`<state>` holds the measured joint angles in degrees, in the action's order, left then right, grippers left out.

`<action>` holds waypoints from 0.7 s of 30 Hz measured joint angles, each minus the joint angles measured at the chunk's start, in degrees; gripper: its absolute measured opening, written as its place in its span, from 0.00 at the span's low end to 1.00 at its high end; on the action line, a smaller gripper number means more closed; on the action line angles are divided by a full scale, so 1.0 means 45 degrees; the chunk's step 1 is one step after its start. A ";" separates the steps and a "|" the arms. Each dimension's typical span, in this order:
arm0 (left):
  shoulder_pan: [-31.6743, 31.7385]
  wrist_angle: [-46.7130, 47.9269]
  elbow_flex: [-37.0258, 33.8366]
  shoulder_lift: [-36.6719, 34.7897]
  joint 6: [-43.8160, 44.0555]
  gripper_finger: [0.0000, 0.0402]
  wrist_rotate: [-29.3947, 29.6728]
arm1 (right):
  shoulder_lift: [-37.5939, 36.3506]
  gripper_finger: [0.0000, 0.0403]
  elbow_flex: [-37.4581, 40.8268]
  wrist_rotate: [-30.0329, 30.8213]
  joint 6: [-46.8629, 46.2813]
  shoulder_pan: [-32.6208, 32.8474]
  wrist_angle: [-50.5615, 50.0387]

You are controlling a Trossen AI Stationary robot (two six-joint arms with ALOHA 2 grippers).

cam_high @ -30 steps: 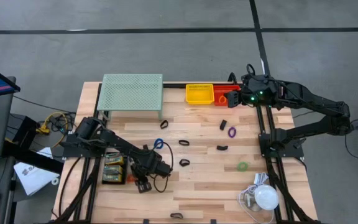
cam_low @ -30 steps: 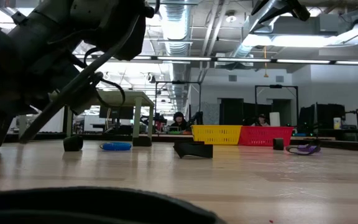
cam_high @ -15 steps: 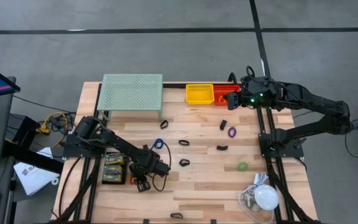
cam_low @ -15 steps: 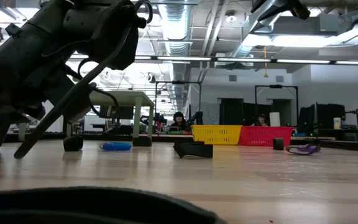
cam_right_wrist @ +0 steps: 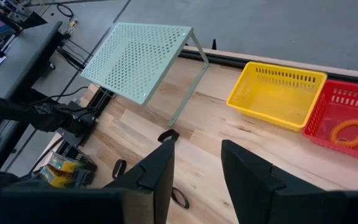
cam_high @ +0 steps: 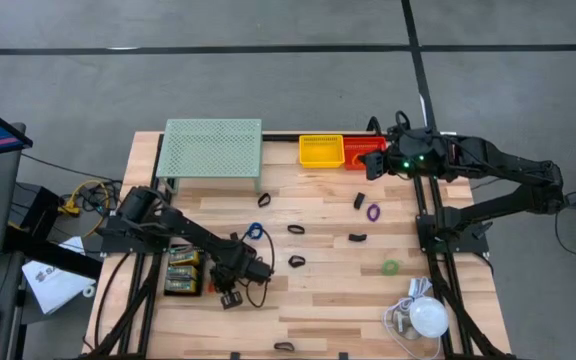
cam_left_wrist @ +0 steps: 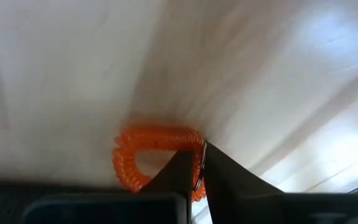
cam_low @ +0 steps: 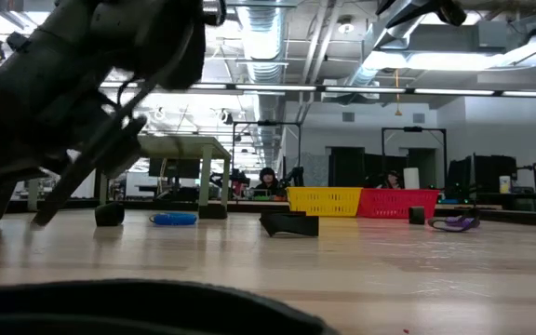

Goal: Pick & Place Office Desk Supplies
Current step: Put the red spring keychain into the red basket

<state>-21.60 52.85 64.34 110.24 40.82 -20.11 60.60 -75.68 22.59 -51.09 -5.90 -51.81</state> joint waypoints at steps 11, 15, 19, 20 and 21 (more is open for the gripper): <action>0.0938 -0.7338 0.0039 -0.4116 0.1419 0.01 0.0354 | 0.0005 0.32 0.0000 0.0112 0.0370 0.0953 0.0087; 0.1452 -1.1434 0.0039 -0.5303 0.1749 0.01 0.1154 | 0.0010 0.32 0.0005 0.0121 0.0159 0.1829 0.0463; 0.1991 -1.5064 0.0058 -0.5809 0.1570 0.01 0.1694 | 0.0042 0.32 0.0005 0.0769 -0.0451 0.3028 0.2127; 0.2107 -1.5583 0.0058 -0.5842 0.1438 0.01 0.1712 | 0.0052 0.32 0.0005 0.0979 -0.0517 0.3312 0.2710; 0.2249 -1.6079 0.0058 -0.5846 0.1355 0.01 0.1723 | 0.0053 0.32 0.0005 0.1135 -0.0516 0.3556 0.3298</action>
<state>-11.48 -19.50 64.60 83.93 46.91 -12.36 60.84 -75.66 27.69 -53.41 10.10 -36.97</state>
